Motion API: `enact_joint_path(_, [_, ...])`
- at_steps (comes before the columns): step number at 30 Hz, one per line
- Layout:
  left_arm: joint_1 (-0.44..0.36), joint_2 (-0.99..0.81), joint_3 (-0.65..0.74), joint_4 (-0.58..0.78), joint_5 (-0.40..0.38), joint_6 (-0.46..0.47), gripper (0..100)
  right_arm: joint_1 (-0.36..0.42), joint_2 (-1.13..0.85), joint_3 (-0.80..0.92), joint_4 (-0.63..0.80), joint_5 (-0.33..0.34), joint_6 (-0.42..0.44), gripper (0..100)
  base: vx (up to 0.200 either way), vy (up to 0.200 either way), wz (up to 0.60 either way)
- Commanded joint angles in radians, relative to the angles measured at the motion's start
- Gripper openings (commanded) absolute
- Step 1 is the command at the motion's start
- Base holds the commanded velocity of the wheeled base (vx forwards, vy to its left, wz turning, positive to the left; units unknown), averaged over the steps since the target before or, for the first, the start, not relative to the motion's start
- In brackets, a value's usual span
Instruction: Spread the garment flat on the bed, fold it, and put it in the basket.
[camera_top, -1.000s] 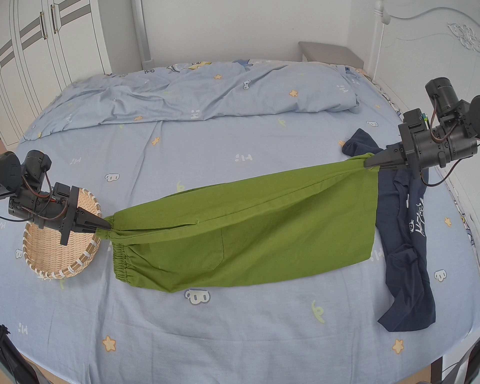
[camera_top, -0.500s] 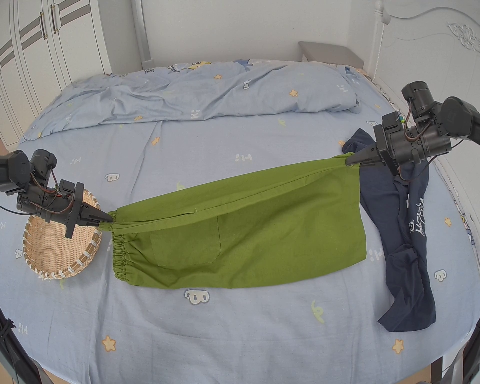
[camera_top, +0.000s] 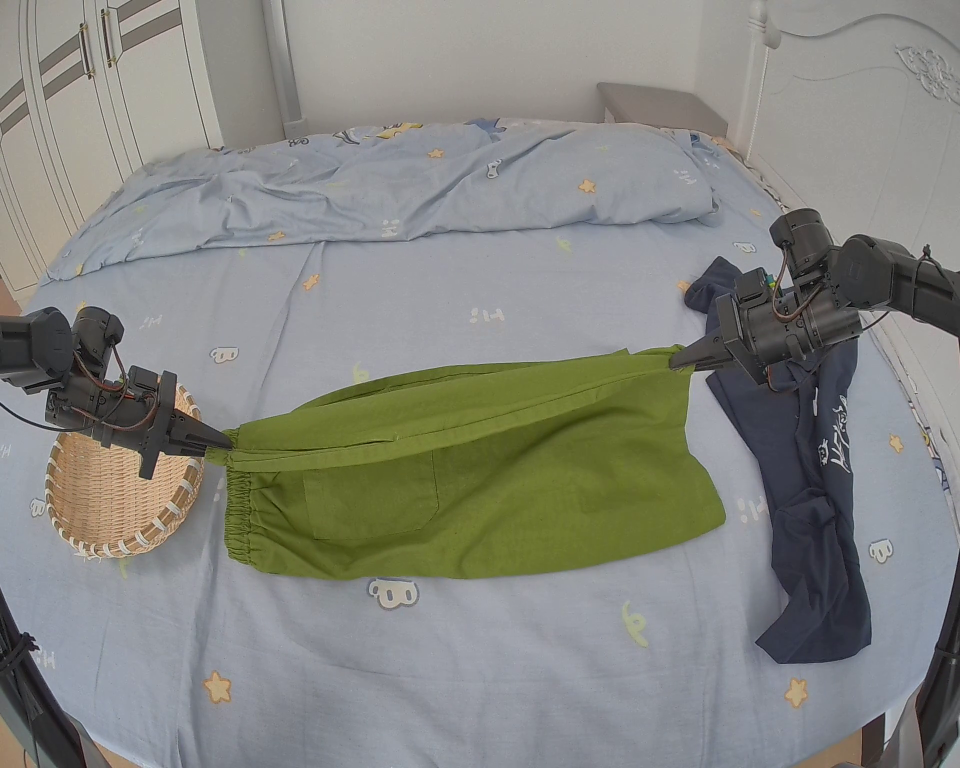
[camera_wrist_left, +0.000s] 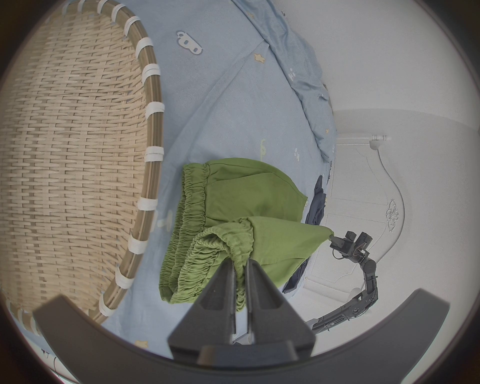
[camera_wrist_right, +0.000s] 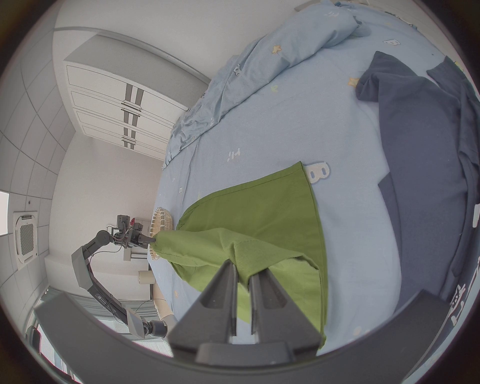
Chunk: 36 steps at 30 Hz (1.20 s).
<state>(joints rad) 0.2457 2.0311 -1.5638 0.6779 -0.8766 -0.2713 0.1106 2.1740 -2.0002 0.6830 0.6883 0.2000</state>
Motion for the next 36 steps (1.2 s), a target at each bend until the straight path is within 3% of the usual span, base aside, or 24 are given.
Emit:
enact_joint_path(1, [0.004, 0.020, -0.012, 0.002, 0.001, 0.000, 0, 0.001, 0.033, 0.000, -0.010, 0.002, -0.001, 0, 0.000, 0.000, 0.00])
enact_joint_path(26, [0.015, 0.051, -0.047, 0.000, 0.002, 0.001, 0, 0.009, 0.038, 0.000, -0.137, 0.002, 0.006, 0, 0.000, 0.000, 0.00])
enact_joint_path(27, [0.015, 0.052, -0.047, -0.001, 0.002, 0.001, 100, 0.007, 0.043, 0.000, -0.141, 0.000, 0.009, 100, 0.000, 0.000, 0.00])
enact_joint_path(36, [0.004, 0.051, -0.047, -0.001, 0.001, 0.003, 100, 0.006, 0.052, 0.000, -0.143, 0.000, 0.013, 100, 0.000, 0.000, 0.00])
